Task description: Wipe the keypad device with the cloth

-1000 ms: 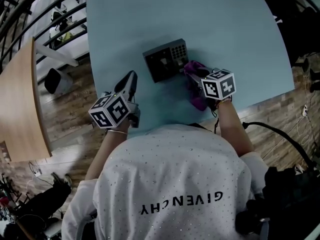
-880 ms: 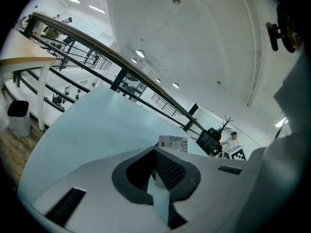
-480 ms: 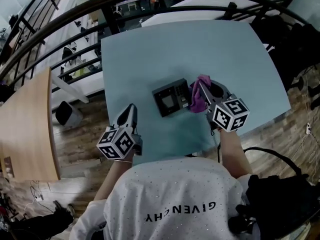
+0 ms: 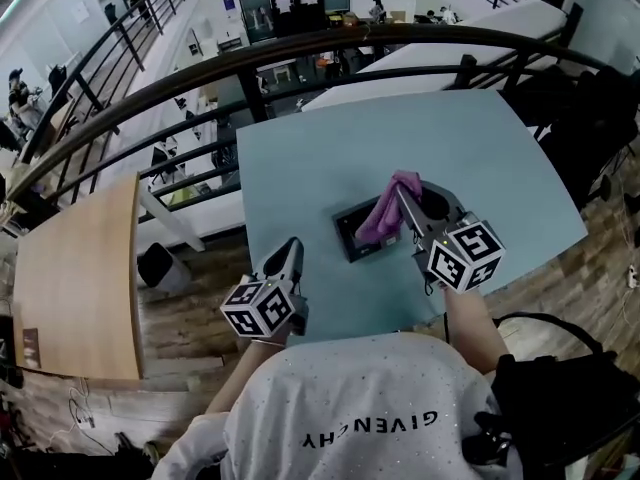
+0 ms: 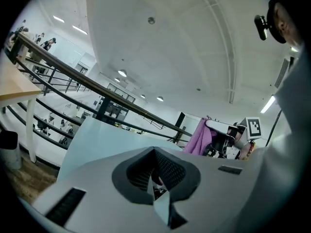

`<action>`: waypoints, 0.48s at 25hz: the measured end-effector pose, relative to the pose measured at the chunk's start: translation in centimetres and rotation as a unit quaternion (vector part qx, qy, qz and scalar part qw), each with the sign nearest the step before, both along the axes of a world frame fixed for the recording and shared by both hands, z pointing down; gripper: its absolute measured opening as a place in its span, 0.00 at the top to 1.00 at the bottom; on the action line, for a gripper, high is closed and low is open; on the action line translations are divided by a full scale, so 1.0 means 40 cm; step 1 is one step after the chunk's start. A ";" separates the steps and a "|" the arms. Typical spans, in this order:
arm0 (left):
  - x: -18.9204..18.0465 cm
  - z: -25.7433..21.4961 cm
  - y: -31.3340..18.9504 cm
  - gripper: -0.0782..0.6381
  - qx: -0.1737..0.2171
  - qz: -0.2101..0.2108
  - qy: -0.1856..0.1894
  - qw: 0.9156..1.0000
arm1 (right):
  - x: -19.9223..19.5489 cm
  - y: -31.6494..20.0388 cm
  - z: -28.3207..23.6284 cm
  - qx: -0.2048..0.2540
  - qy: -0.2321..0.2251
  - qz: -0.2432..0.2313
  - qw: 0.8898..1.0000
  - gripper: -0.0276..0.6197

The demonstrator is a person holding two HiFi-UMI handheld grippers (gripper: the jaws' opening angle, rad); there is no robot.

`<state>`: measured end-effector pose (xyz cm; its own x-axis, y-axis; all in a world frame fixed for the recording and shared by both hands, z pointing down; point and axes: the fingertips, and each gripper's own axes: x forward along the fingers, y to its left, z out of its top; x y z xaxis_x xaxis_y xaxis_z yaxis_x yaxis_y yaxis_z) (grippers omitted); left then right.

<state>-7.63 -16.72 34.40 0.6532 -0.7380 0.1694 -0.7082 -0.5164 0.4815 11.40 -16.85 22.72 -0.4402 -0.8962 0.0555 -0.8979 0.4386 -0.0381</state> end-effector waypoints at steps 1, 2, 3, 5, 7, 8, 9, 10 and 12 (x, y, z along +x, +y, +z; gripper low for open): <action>-0.007 -0.008 0.003 0.89 0.005 0.000 0.001 1.000 | -0.013 0.009 0.007 -0.006 -0.001 -0.002 1.000 0.90; -0.013 -0.016 0.005 0.89 0.010 0.001 0.002 1.000 | -0.027 0.018 0.019 -0.013 -0.001 -0.004 1.000 0.90; -0.018 -0.025 0.007 0.89 0.016 0.001 0.002 1.000 | -0.041 0.028 0.035 -0.021 -0.002 -0.007 1.000 0.90; -0.028 -0.040 0.013 0.89 0.026 0.002 0.003 1.000 | -0.067 0.052 0.072 -0.038 0.000 -0.013 0.999 0.90; -0.032 -0.051 0.016 0.89 0.033 0.002 0.005 0.999 | -0.084 0.073 0.103 -0.051 0.008 -0.017 0.999 0.90; -0.032 -0.056 0.017 0.89 0.035 0.002 0.008 0.999 | -0.089 0.081 0.113 -0.055 0.013 -0.018 0.998 0.90; -0.031 -0.062 0.019 0.89 0.036 0.003 0.010 0.999 | -0.092 0.089 0.120 -0.059 0.018 -0.019 0.998 0.90; -0.029 -0.067 0.022 0.89 0.038 0.004 0.012 0.999 | -0.094 0.096 0.124 -0.062 0.021 -0.020 0.998 0.90; -0.022 -0.073 0.030 0.89 0.042 0.009 0.015 0.999 | -0.096 0.109 0.131 -0.066 0.022 -0.022 0.997 0.90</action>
<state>-8.51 -15.52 31.48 0.6701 -0.7370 0.0877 -0.6844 -0.5679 0.4571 7.56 -12.49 27.96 -0.4725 -0.8602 0.1919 -0.8804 0.4706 -0.0584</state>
